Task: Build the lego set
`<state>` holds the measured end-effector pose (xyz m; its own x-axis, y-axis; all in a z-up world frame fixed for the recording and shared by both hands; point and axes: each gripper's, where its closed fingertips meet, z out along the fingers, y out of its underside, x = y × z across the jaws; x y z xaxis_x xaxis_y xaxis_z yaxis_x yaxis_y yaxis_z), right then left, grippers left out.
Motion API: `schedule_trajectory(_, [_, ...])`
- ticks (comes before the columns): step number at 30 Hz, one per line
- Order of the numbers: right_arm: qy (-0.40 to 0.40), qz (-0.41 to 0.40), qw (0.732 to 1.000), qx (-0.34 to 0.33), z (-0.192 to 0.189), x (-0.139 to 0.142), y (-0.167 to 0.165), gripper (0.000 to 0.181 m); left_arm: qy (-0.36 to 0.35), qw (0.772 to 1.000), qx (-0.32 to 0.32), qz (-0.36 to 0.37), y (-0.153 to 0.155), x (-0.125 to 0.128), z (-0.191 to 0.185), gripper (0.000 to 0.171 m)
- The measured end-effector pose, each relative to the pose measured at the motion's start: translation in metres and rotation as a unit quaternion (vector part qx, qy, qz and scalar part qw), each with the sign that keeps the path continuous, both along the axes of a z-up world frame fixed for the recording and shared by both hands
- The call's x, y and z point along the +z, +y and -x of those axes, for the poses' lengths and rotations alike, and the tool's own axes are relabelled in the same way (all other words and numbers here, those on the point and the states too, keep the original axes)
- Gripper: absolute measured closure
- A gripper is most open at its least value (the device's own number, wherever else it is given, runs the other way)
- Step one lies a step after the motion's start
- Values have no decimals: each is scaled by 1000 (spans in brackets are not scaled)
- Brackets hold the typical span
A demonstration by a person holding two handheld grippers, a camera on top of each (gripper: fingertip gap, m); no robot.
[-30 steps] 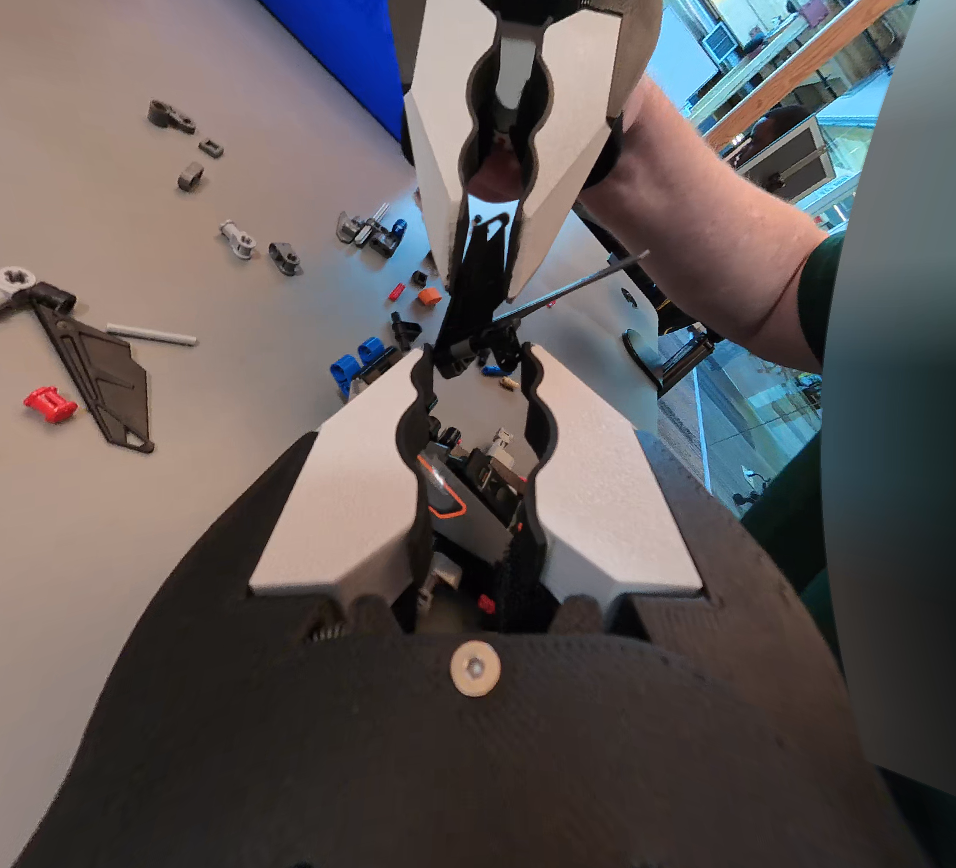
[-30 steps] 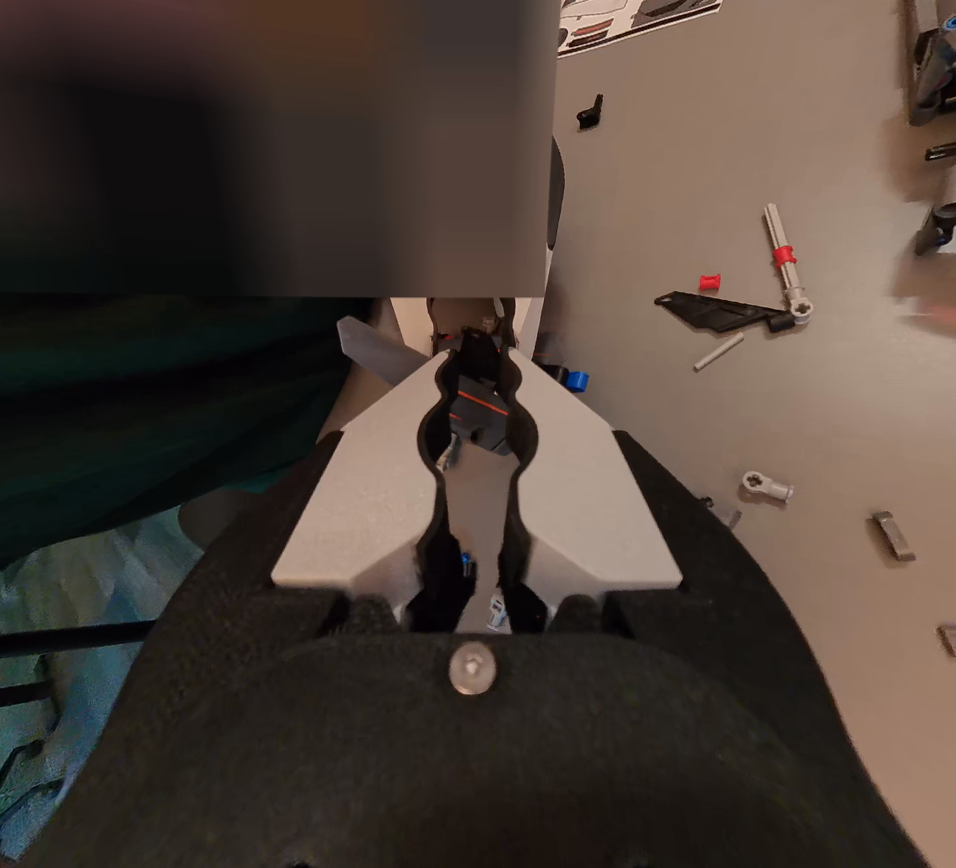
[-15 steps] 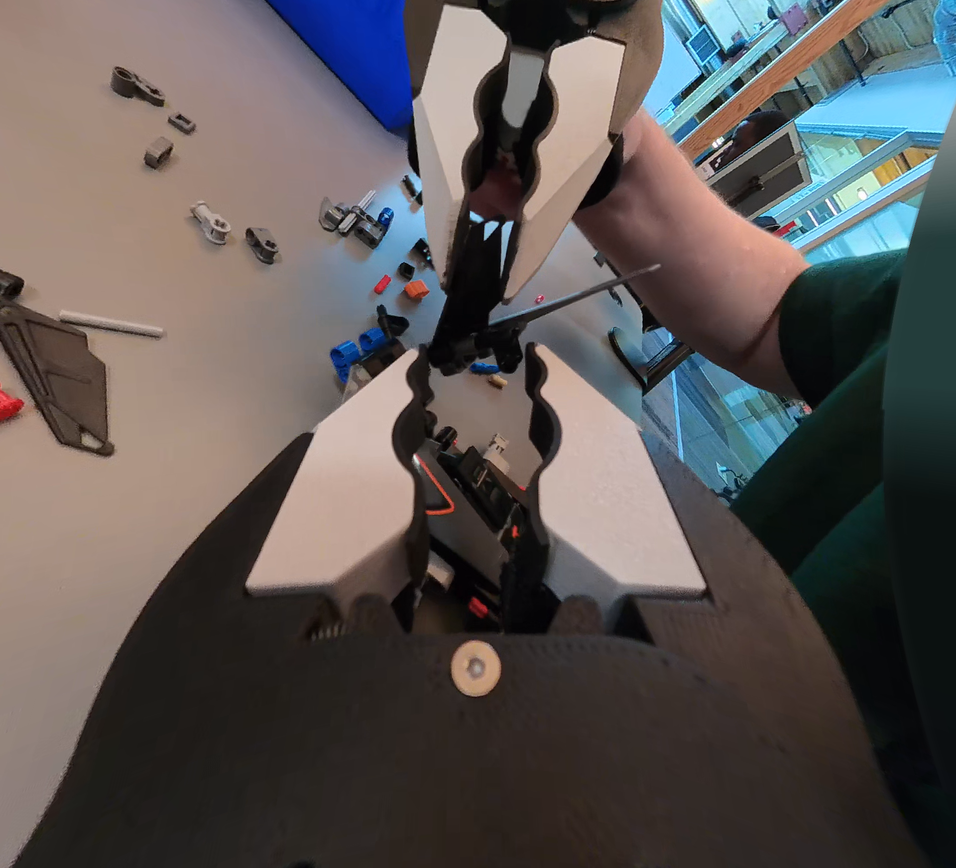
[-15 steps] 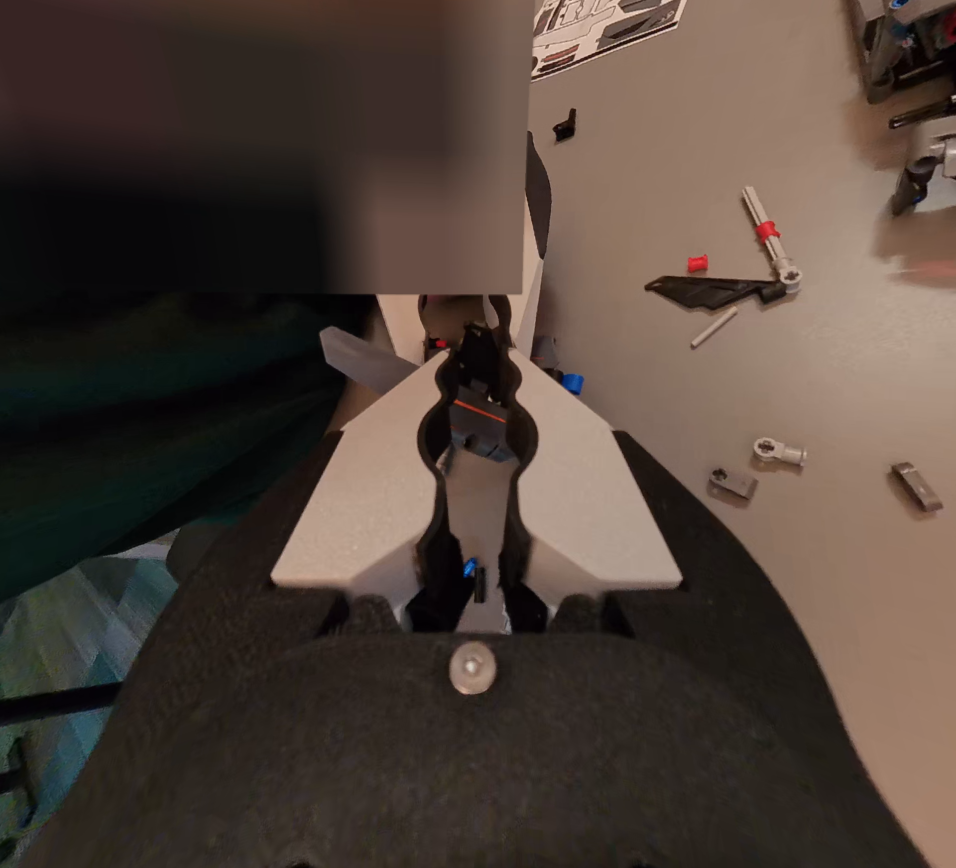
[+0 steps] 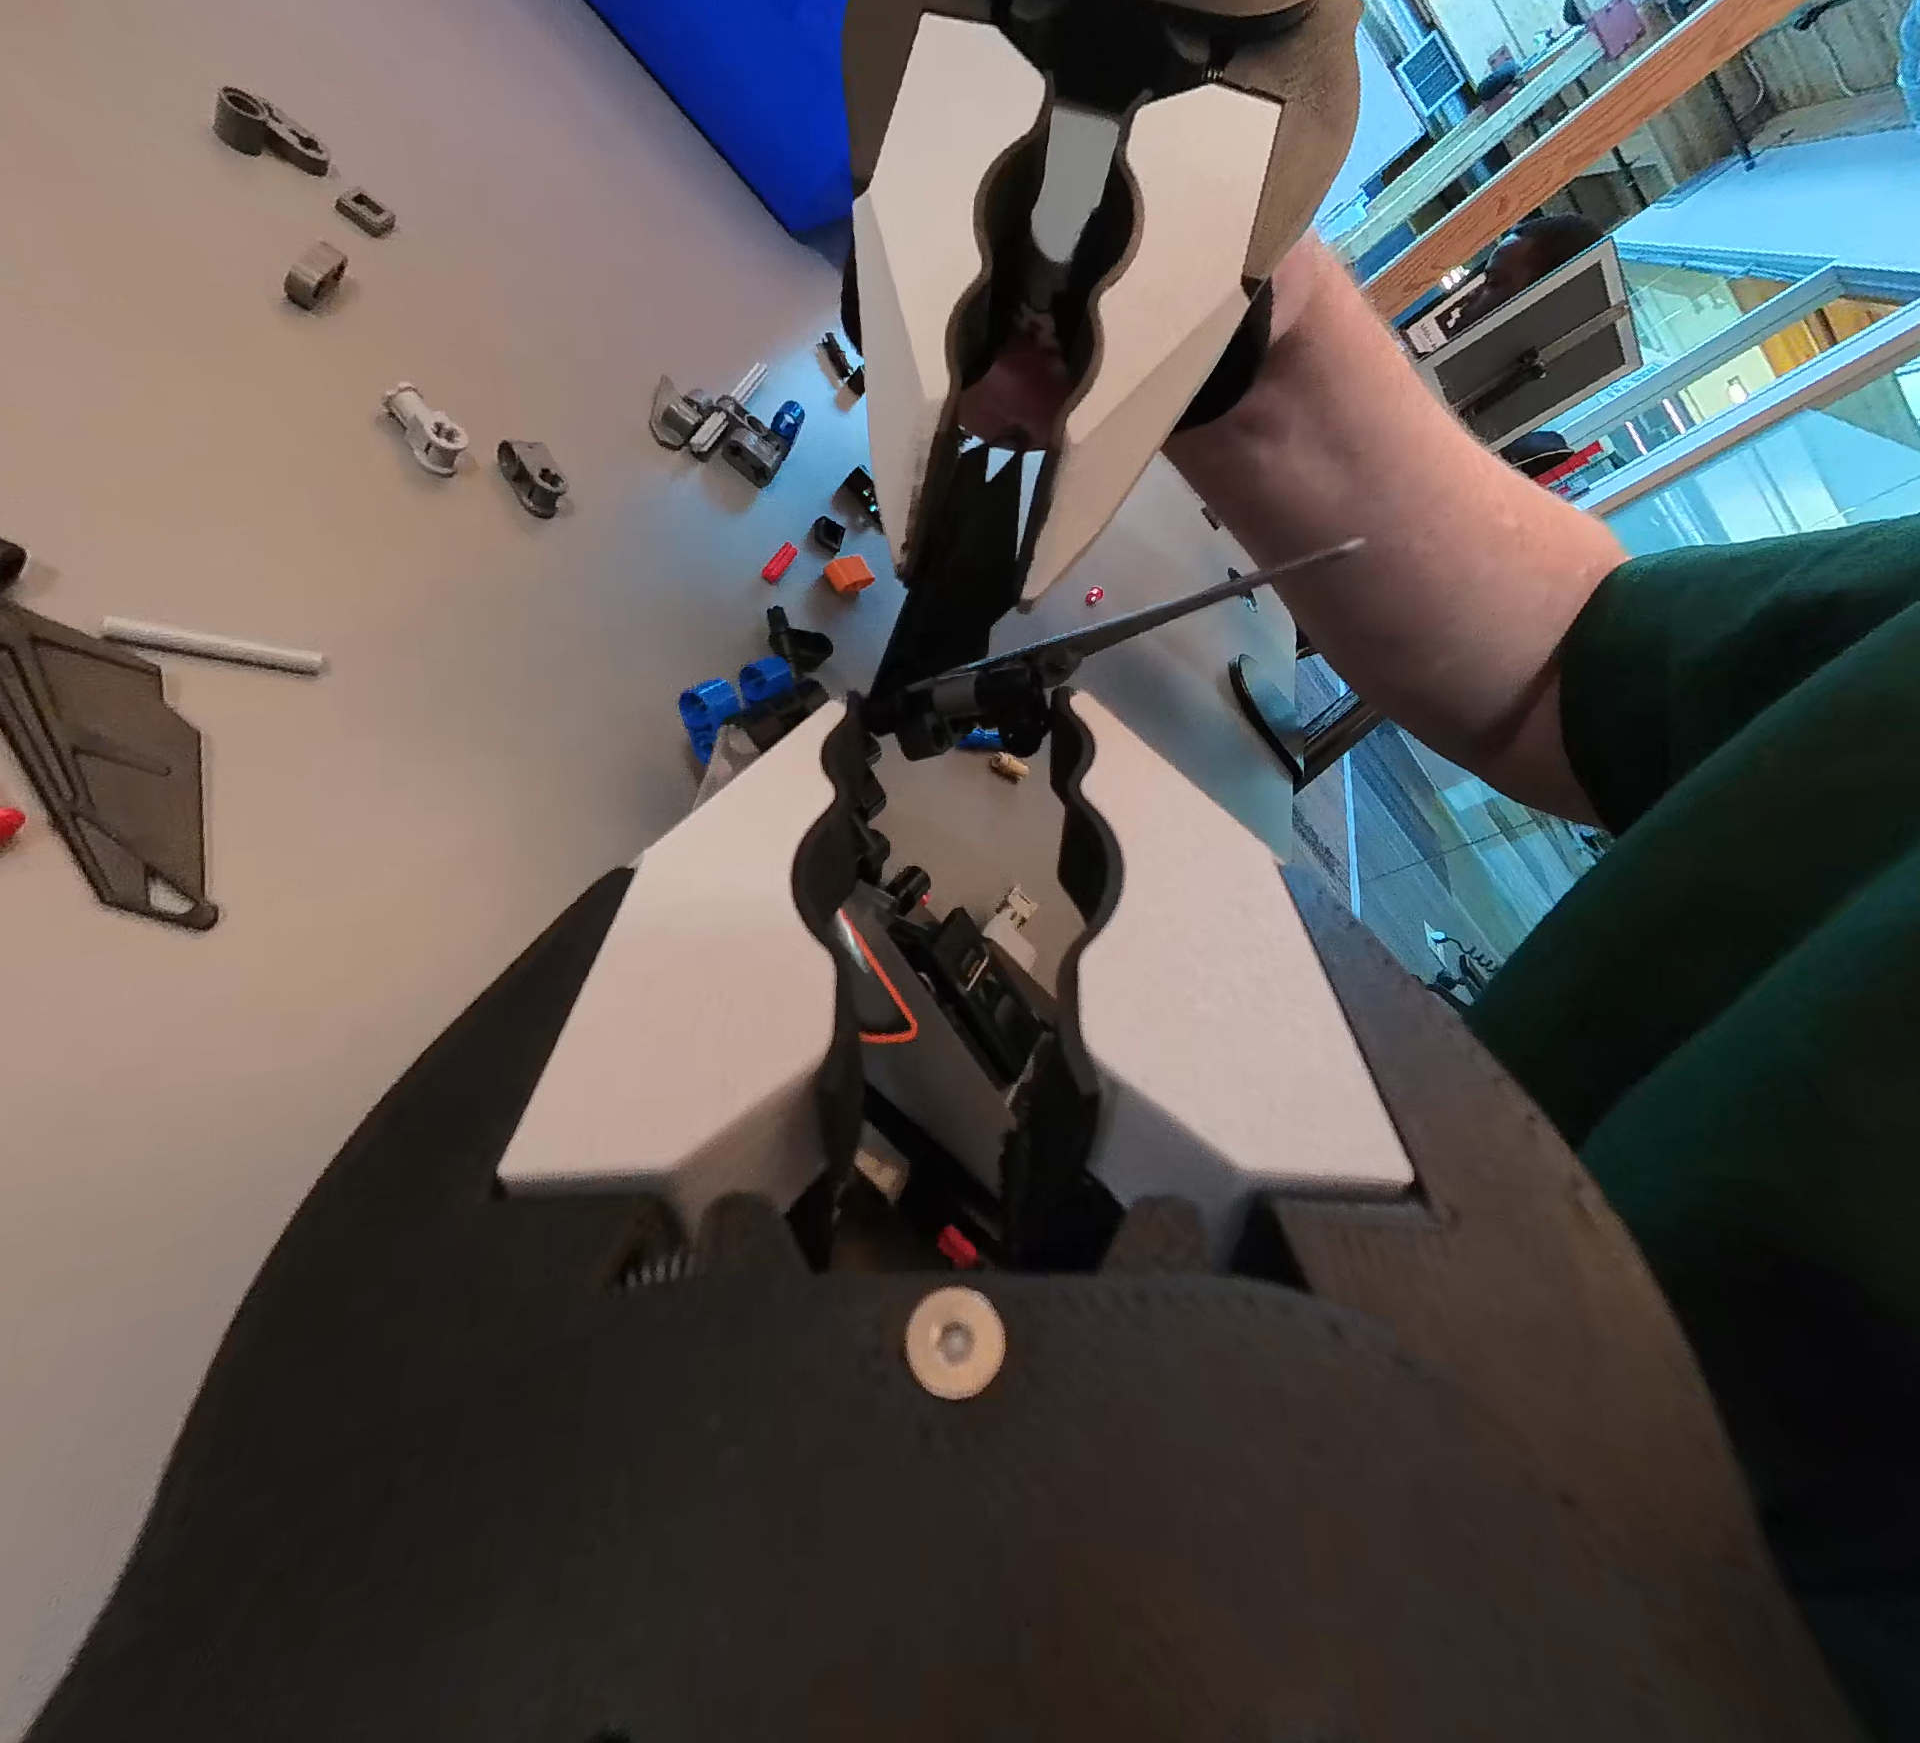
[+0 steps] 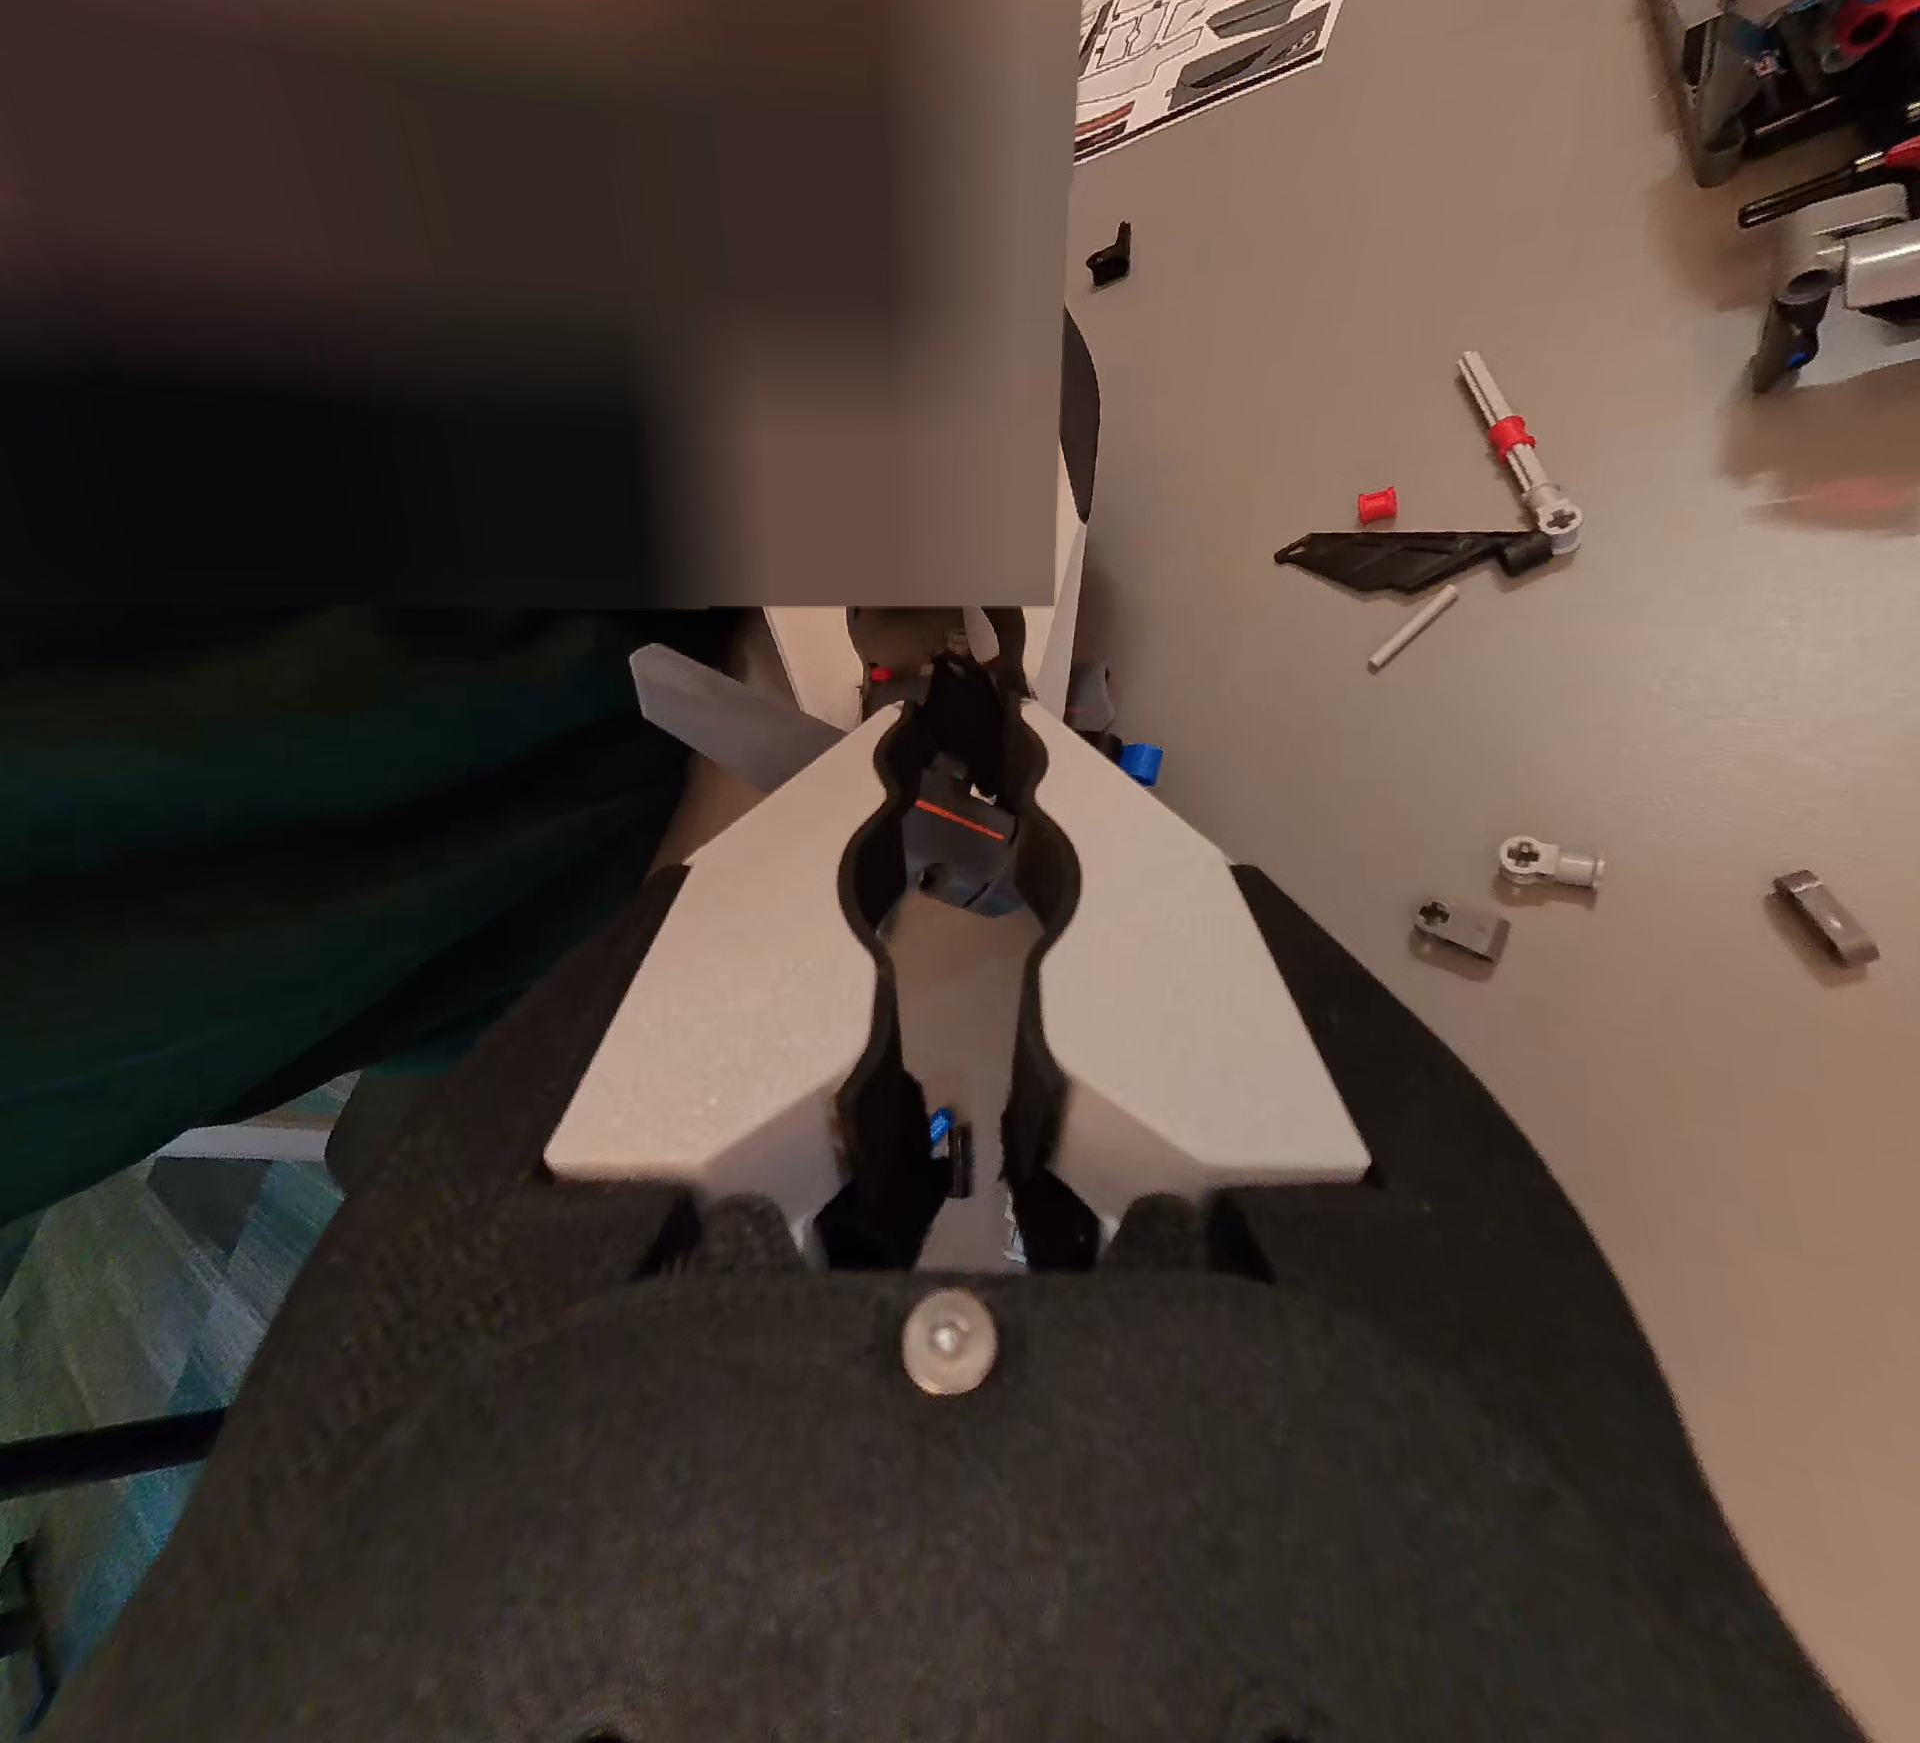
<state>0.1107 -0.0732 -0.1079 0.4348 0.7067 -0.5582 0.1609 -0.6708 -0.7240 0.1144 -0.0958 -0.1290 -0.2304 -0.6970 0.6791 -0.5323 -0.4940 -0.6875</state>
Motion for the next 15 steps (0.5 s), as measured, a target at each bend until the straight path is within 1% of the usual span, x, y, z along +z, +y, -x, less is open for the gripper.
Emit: schedule_trajectory(15, [-1,-7,1000,-7,-1,0,1,169,4,1000,5,5,1,-1,-2,139])
